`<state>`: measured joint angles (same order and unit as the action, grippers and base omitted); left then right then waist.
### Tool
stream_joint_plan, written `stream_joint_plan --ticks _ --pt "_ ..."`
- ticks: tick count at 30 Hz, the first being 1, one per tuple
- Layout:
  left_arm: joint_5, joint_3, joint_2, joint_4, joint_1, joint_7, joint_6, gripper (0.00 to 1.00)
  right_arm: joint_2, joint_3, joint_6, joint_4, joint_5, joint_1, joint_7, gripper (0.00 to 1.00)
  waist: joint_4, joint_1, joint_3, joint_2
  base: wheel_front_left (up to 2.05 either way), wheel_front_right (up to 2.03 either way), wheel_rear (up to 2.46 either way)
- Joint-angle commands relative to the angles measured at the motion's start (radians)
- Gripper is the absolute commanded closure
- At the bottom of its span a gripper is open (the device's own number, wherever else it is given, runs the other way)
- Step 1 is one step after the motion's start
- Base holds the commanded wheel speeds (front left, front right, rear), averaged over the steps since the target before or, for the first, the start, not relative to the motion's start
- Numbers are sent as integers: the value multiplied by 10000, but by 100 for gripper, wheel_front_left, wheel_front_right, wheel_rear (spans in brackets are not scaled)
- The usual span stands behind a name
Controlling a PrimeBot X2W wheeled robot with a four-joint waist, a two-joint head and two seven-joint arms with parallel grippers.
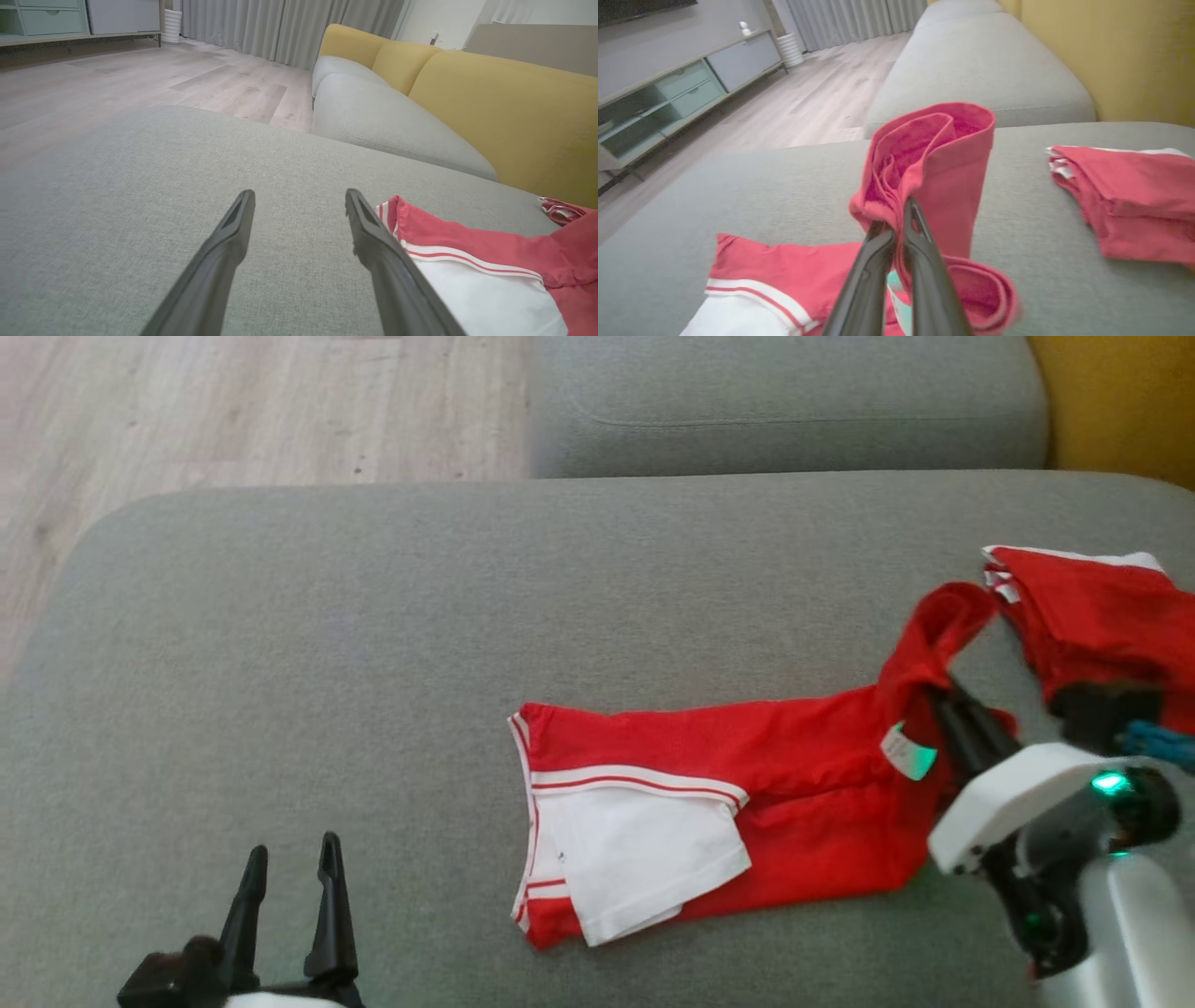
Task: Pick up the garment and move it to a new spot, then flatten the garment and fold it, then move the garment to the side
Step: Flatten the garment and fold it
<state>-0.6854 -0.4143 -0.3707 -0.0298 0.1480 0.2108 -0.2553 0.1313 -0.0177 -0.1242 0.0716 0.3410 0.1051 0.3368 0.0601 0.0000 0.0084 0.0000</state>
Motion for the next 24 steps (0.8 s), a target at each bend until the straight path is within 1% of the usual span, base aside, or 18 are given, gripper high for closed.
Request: stream_joint_plan --ticks 1,4,8,9,14,16,20,24 --pt "80 387 -114 -215 -559 44 -1 0 0 -400 -65 -559 70 224 39 100 131 0 21 0 0 0 0" --pt "80 363 -79 -210 -581 61 4 0 -229 -993 -65 -684 235 308 84 100 341 0 85 0 0 0 0" --pt "92 335 -33 -219 -678 77 10 0 -543 -2008 -65 -343 425 513 -26 100 671 0 212 0 0 0 0" --pt "101 311 -10 -214 -752 81 28 0 -667 -2488 -65 -9 543 639 -160 100 840 0 275 0 0 0 0" --pt "125 221 67 -141 -945 86 92 0 -797 -3591 -65 1163 921 897 -553 100 1226 0 362 0 0 0 0" --pt "132 188 94 -99 -1006 87 110 0 -803 -4046 -65 1586 1274 1029 -758 100 1338 0 373 0 0 0 0" --pt "98 189 114 38 -1088 121 189 0 -807 -4839 -65 2351 2010 1367 -1087 100 1451 0 390 0 0 0 0" --pt "100 158 165 132 -1147 154 219 0 -808 -5405 -65 3210 2445 1846 -1418 100 1496 0 408 0 0 0 0"
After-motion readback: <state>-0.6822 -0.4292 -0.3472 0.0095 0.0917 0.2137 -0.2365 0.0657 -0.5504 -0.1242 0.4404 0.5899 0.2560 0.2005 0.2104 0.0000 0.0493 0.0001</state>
